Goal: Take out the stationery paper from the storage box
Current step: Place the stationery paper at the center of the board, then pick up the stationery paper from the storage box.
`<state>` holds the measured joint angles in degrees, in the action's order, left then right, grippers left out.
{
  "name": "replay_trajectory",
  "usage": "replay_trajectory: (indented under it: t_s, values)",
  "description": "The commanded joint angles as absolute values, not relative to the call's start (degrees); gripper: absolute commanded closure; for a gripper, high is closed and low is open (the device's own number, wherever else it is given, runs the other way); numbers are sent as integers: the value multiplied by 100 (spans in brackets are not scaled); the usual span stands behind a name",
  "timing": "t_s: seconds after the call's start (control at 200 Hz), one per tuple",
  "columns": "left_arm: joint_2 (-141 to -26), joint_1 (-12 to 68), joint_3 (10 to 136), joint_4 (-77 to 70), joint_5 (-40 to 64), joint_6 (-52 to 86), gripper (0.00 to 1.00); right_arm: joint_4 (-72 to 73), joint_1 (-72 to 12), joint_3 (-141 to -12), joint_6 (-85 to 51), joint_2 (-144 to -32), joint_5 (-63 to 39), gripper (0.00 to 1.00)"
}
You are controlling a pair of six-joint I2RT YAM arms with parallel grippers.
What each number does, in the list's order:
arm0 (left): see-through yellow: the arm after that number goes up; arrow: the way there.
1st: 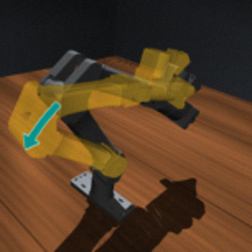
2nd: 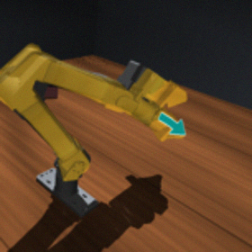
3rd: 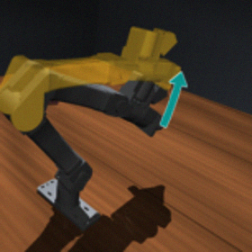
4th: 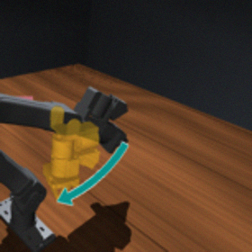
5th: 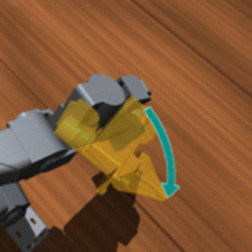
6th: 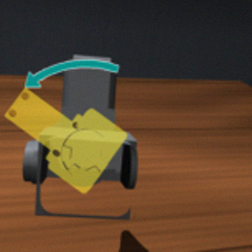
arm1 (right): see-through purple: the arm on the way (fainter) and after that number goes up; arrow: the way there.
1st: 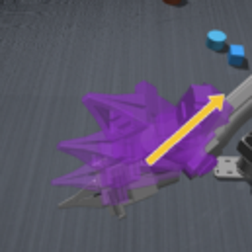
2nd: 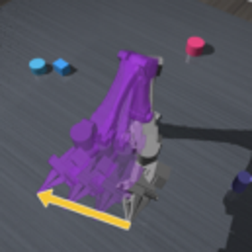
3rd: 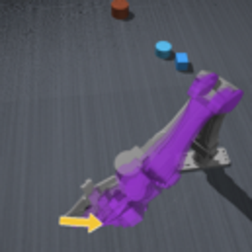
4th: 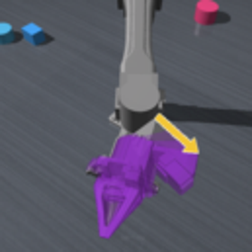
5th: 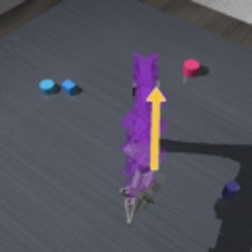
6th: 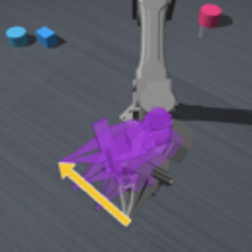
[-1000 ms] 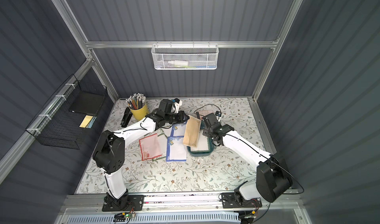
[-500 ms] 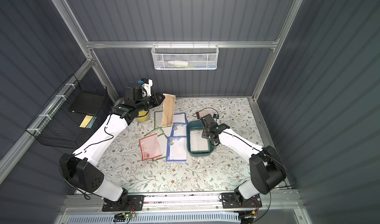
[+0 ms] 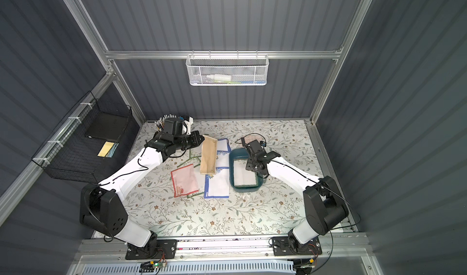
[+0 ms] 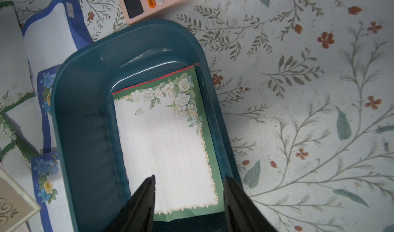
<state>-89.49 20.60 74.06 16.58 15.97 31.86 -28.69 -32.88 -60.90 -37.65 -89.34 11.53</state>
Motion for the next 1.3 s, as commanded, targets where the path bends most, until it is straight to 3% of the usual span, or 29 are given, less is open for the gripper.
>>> replay_trajectory:
  t_s: [0.0,0.35,0.475,0.72,0.79,0.845,1.146,1.181,1.296]
  values:
    - [-8915,2088,7081,1614,1562,2937,100,-2891,-3295,-6075,-3708,-9095,1028,44]
    - [-9230,2081,6446,1094,1397,2637,97,-2835,-3337,-6064,-3753,-9105,1036,44]
    - [-9349,2083,6517,1266,1032,2610,89,-2702,-3391,-5970,-3753,-9064,968,43]
    - [-9355,2083,6523,1458,494,2623,61,-2387,-3455,-5860,-3789,-9097,822,34]
    - [-9318,2083,6557,1524,357,2646,55,-2430,-3460,-5929,-3725,-9262,815,22]
    - [-9246,2083,6587,1559,253,2679,51,-2506,-3478,-6021,-3679,-9436,888,20]
    - [-8882,2083,6813,1782,22,2707,47,-2619,-3555,-6551,-3416,-10489,1134,18]
    - [-8871,2083,6791,1769,18,2712,47,-2633,-3553,-6618,-3373,-10592,1159,10]
    - [-8868,2083,6679,1710,85,2727,47,-2800,-3589,-6833,-3297,-10928,1249,9]
